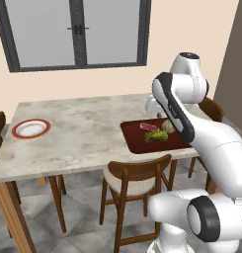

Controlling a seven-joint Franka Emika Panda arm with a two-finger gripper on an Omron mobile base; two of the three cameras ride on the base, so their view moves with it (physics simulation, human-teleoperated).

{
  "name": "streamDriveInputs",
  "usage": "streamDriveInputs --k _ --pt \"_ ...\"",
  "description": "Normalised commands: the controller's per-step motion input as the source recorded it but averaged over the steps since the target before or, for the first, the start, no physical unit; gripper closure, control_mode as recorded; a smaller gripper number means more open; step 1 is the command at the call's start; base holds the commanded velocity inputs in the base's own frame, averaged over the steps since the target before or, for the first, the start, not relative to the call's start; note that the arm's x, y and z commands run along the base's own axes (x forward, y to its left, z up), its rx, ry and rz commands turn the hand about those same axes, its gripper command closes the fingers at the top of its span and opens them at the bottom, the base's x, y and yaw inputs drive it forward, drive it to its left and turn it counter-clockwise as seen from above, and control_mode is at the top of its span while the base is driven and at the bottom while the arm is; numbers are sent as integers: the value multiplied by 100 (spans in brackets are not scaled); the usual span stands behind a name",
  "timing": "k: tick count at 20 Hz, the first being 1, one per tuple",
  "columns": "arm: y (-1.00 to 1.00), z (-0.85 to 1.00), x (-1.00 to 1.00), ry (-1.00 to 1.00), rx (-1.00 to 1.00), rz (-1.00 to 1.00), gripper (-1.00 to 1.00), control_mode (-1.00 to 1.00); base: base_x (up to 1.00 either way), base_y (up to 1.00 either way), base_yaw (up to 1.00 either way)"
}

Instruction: Create a steak meal by picking up the steak and asparagus from the tray and placing them on the plate. Leave the squash on the tray.

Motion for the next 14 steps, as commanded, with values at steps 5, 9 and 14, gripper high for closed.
streamDriveInputs --k 5,9,14 --pt "-13 -15 0 0 0 -5 -100 -100 0 0 0" --pt "-28 -38 0 0 0 -19 -100 -100 0 0 0" --pt "-21 -42 0 0 0 -31 -100 -100 0 0 0"
